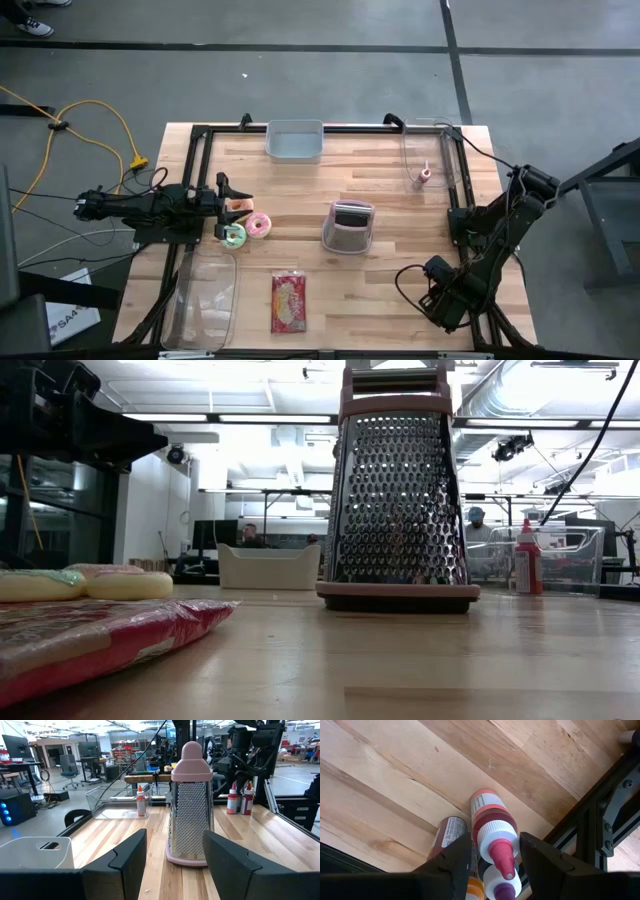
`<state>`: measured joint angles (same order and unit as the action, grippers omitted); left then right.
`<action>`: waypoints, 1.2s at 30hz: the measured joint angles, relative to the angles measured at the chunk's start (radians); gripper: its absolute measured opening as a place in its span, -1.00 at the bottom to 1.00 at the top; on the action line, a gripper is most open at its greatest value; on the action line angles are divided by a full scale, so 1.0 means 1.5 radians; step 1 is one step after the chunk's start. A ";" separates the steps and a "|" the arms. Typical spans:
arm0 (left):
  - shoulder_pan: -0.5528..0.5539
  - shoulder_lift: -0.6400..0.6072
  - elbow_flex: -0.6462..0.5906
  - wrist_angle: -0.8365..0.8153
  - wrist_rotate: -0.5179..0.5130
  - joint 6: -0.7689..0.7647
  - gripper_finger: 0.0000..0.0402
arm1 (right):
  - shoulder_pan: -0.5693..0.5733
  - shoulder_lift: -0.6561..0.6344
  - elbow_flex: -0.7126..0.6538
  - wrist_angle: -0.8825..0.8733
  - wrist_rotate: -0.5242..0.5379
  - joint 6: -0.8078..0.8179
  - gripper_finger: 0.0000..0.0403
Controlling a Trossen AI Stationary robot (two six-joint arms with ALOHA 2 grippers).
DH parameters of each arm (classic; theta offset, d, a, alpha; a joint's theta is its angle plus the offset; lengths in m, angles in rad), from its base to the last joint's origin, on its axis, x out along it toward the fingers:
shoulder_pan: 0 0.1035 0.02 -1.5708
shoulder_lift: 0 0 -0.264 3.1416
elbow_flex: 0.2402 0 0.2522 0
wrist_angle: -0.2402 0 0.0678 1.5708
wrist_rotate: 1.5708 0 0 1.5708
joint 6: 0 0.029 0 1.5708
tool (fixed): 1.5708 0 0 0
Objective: Pick & Place Food Item
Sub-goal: Put the pink food coloring into the right transparent bin
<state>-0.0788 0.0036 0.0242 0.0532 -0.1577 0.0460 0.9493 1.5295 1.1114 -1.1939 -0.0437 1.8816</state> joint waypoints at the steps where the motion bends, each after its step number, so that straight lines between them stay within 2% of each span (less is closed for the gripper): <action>1: 0.000 0.000 0.000 0.000 0.000 0.000 -0.06 | 0.000 0.000 0.000 0.002 0.000 0.000 -0.24; 21: 0.000 0.000 0.000 0.000 0.000 0.000 -0.06 | 0.000 0.018 0.000 0.010 -0.005 -0.012 -0.26; 30: 0.000 0.000 0.000 0.000 0.000 0.000 -0.06 | 0.000 0.018 0.000 0.009 -0.005 -0.013 -0.44; 36: 0.000 0.000 0.000 0.000 0.000 0.000 -0.06 | 0.000 0.018 0.000 0.007 -0.004 -0.013 -0.43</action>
<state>-0.0791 0.0037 0.0243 0.0532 -0.1577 0.0460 0.9489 1.5562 1.1118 -1.1840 -0.0502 1.8626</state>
